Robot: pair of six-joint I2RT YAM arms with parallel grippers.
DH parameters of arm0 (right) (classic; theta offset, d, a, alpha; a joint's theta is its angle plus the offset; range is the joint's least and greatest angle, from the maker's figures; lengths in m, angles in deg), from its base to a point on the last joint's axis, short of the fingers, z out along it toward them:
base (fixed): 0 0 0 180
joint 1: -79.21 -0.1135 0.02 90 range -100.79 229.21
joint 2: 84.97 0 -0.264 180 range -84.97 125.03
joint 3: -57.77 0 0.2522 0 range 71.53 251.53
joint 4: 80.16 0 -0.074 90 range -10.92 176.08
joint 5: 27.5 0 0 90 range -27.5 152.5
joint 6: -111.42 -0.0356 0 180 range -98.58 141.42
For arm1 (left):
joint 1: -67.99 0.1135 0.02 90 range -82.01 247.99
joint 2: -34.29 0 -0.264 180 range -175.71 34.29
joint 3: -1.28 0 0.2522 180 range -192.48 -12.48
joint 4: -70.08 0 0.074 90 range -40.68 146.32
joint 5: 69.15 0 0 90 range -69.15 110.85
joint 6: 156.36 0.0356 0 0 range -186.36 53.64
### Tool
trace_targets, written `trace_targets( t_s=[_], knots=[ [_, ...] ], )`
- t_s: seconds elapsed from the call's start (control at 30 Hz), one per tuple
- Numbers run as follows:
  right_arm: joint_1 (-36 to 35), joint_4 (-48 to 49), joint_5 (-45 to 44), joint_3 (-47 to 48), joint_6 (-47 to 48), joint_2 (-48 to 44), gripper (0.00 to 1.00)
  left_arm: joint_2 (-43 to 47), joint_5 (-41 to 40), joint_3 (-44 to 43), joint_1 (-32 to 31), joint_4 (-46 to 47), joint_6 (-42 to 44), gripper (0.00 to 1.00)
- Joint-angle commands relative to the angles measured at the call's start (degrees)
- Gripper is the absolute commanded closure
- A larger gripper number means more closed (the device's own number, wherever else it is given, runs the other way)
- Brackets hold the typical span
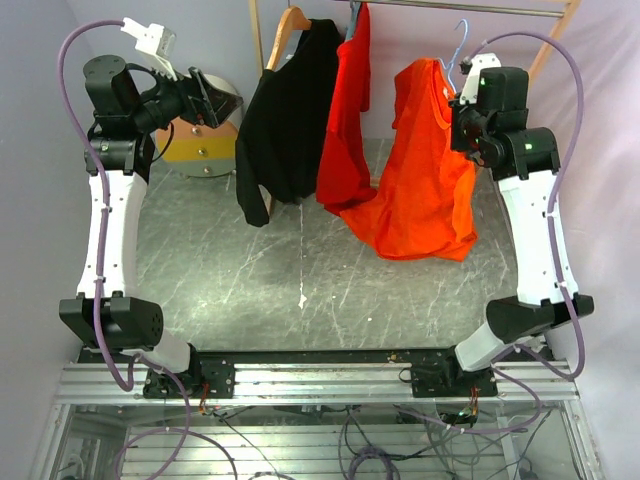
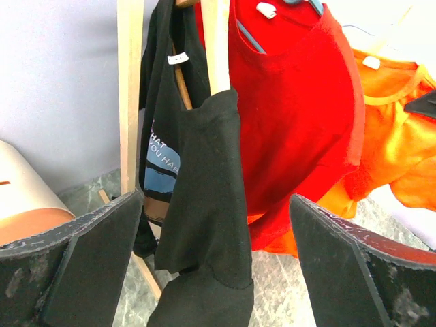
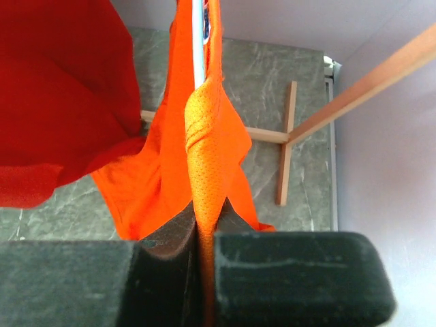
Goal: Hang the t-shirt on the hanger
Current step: Place the hanger at the clothesline.
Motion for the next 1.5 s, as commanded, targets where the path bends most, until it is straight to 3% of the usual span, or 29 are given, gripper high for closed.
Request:
trace_targets(
  t_s=[0.0, 0.2, 0.57, 1.03, 1.3, 1.47],
  knots=[
    [1.7, 7.48, 3.09, 4.16, -0.15, 1.55, 1.0, 1.54, 1.7, 0.72, -0.08, -0.58, 1.86, 0.01],
    [2.32, 9.63, 2.68, 10.53, -0.7, 4.37, 1.0, 0.76, 2.68, 0.52, -0.09, -0.65, 2.27, 0.01],
    [3.39, 13.65, 2.57, 8.51, -0.08, 3.05, 1.0, -0.44, 3.25, 0.95, -0.1, -0.07, 2.64, 0.0],
    [10.13, 16.35, 8.78, 11.35, -1.85, 7.59, 1.0, -0.36, 3.94, 2.17, -0.11, -1.79, 4.89, 0.0],
    [11.6, 16.23, 11.98, 10.45, -1.76, 10.02, 1.0, -0.23, 4.06, 3.06, -0.11, -1.59, 5.45, 0.0],
    [11.7, 17.15, 12.74, 4.85, -2.17, 8.86, 1.0, -0.19, 4.13, 2.98, -0.11, -2.82, 6.76, 0.0]
  ],
)
